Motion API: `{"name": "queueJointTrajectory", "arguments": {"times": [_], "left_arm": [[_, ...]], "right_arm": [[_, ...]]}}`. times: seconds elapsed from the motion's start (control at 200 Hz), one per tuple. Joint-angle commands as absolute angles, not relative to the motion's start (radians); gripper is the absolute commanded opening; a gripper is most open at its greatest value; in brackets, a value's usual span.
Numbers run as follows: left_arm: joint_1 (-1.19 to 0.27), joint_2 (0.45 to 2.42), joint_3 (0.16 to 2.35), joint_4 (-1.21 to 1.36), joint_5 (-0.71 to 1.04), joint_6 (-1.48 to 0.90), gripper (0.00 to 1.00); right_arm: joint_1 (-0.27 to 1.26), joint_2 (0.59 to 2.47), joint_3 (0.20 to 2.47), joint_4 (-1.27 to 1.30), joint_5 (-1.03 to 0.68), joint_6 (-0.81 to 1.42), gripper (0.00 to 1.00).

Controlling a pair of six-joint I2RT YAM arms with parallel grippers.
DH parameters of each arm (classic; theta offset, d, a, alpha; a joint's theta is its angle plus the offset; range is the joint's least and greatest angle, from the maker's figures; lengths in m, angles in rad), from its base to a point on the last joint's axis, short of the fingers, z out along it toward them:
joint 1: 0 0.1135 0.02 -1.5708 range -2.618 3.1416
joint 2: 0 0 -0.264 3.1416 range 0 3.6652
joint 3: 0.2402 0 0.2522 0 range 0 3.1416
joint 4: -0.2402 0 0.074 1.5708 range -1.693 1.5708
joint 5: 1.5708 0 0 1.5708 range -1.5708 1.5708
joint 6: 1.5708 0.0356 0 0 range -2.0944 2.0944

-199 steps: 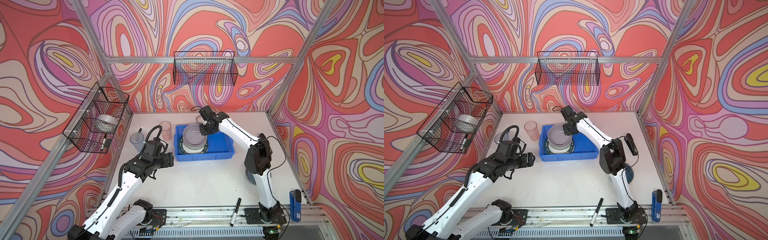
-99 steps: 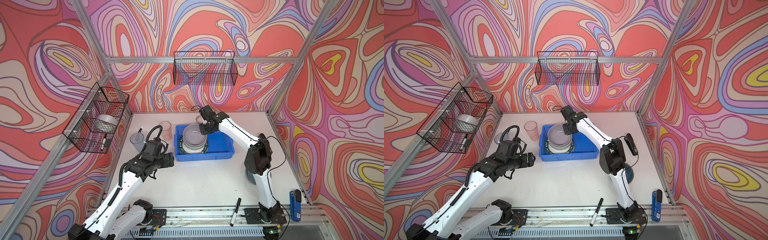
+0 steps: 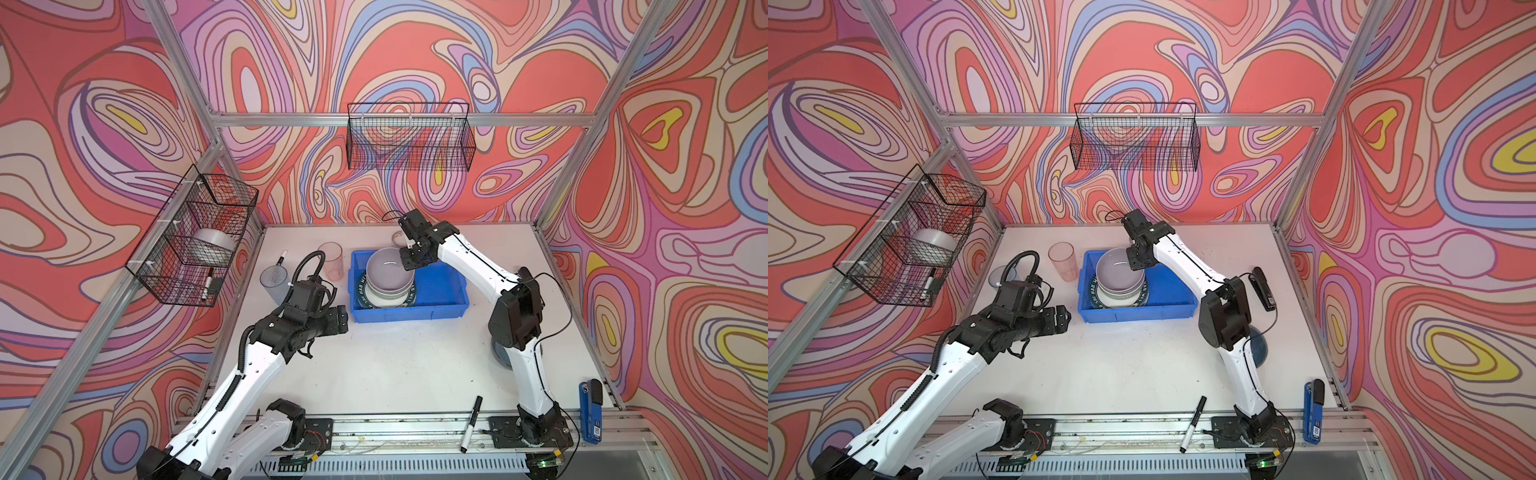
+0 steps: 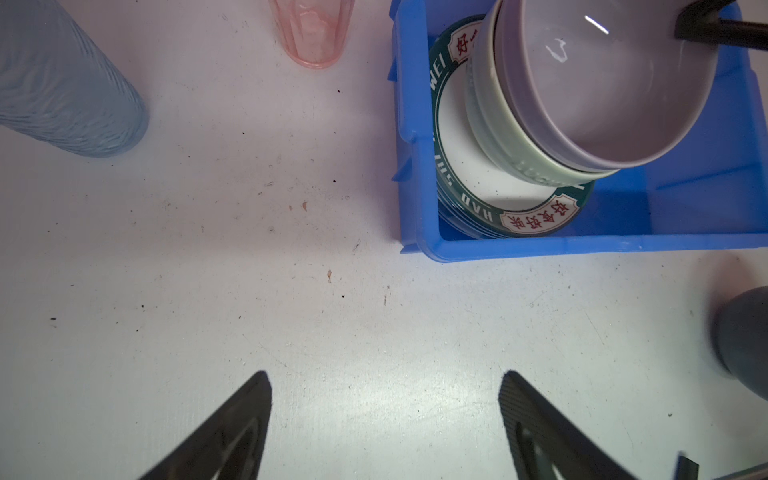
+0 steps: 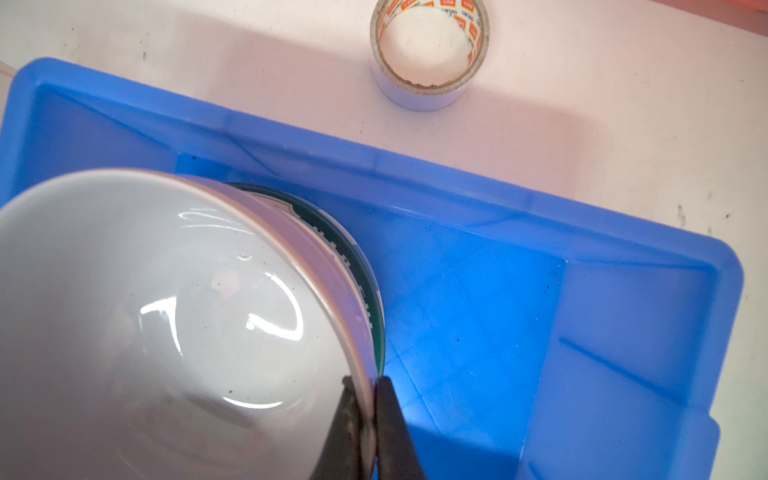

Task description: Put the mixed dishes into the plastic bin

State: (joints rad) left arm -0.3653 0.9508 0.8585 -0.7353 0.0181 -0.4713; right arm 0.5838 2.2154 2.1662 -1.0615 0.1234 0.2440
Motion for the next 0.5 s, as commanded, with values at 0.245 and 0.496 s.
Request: {"name": "queueJointTrajectory", "arguments": {"times": [0.245, 0.496], "left_arm": [[-0.357, 0.963, 0.861, -0.744, 0.019, -0.460, 0.89], [-0.357, 0.963, 0.860, -0.744, 0.018, -0.459, 0.89]], "right_arm": [[0.588, 2.251, 2.235, -1.099, 0.060, 0.265, 0.00], [0.587, 2.279, 2.280, -1.134, 0.041, 0.274, 0.00]]}}
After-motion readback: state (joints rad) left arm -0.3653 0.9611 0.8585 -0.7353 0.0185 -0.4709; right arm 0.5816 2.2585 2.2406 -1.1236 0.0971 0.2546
